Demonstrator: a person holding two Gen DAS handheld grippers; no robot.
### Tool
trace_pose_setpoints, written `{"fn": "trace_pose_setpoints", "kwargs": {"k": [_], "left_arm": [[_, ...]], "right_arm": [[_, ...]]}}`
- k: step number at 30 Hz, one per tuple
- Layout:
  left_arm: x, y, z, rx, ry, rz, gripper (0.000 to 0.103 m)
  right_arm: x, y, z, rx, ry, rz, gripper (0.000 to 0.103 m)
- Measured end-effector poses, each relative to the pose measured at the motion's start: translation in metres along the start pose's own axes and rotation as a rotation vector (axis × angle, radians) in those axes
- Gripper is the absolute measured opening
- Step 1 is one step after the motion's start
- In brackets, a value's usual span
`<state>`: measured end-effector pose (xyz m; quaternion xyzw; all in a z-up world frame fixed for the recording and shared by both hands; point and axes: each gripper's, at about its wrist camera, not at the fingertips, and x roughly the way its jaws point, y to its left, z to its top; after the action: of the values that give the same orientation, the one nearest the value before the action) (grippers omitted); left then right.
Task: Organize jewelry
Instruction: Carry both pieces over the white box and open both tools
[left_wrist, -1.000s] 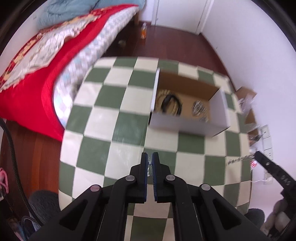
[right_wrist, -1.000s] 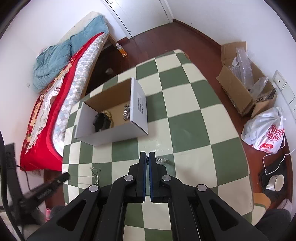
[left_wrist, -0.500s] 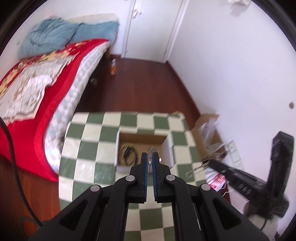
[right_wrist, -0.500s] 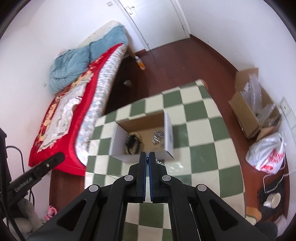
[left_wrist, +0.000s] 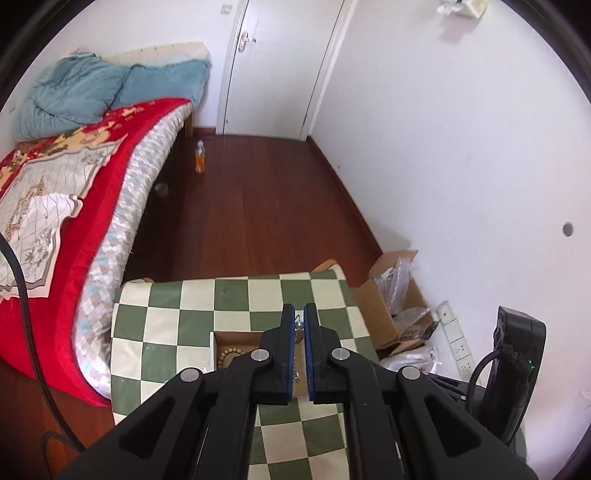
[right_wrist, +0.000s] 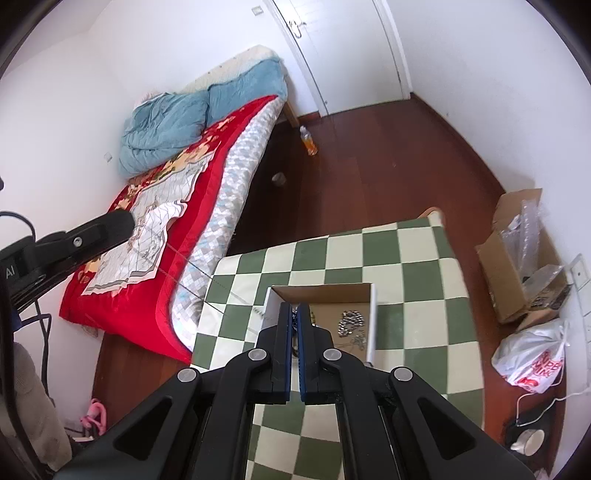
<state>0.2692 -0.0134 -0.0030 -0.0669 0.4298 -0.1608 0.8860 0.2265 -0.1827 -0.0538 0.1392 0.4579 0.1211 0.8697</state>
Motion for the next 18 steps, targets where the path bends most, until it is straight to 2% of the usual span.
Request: {"fn": "trace_pose_setpoints", "kwargs": {"k": [4, 9, 14, 18], "left_arm": [[0.043, 0.008, -0.002, 0.001, 0.076, 0.016, 0.002], [0.097, 0.029, -0.006, -0.046, 0.166, 0.028, 0.002], [0.137, 0.049, -0.009, -0.089, 0.244, 0.034, 0.003], [0.157, 0.058, -0.013, -0.087, 0.29, 0.103, 0.007]], "right_arm": [[0.035, -0.002, 0.008, 0.01, 0.05, 0.013, 0.002], [0.094, -0.014, 0.01, 0.03, 0.151, 0.02, 0.002], [0.141, -0.03, 0.012, 0.031, 0.22, -0.015, 0.002], [0.173, -0.04, 0.015, 0.016, 0.286, -0.015, 0.003]]}}
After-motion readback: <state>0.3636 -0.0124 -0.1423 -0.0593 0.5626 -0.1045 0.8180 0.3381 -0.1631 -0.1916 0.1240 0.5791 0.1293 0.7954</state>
